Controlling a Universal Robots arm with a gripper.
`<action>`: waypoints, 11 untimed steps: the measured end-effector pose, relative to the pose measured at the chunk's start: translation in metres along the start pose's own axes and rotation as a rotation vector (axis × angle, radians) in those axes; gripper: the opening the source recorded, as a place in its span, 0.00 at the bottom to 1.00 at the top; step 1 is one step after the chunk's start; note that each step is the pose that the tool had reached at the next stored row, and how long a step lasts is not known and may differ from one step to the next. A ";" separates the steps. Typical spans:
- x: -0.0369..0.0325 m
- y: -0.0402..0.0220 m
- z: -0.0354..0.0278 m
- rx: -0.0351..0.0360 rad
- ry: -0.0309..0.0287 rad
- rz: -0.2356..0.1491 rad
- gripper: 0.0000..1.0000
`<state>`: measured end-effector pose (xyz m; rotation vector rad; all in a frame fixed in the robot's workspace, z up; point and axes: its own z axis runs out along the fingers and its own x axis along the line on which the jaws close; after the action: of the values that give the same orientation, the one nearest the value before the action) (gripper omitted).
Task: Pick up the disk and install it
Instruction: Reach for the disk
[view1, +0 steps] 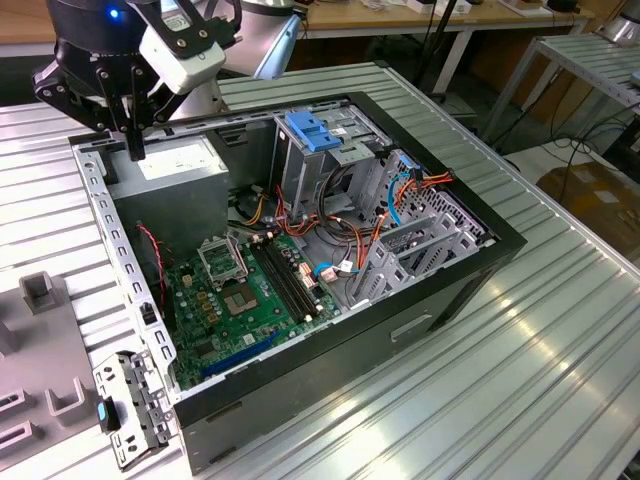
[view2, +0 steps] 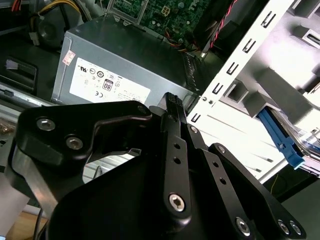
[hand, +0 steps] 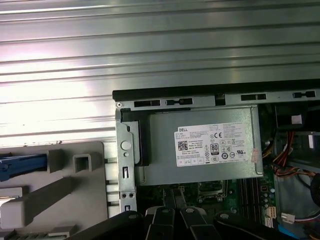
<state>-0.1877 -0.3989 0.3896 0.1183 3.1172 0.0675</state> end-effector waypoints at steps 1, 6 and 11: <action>0.0005 0.0000 0.0000 0.0000 0.0000 0.000 0.11; 0.0043 -0.0003 0.0001 0.0000 0.0001 0.000 0.11; 0.0079 -0.0006 0.0003 0.0000 0.0005 0.000 0.11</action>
<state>-0.1956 -0.3989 0.3891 0.1184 3.1178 0.0675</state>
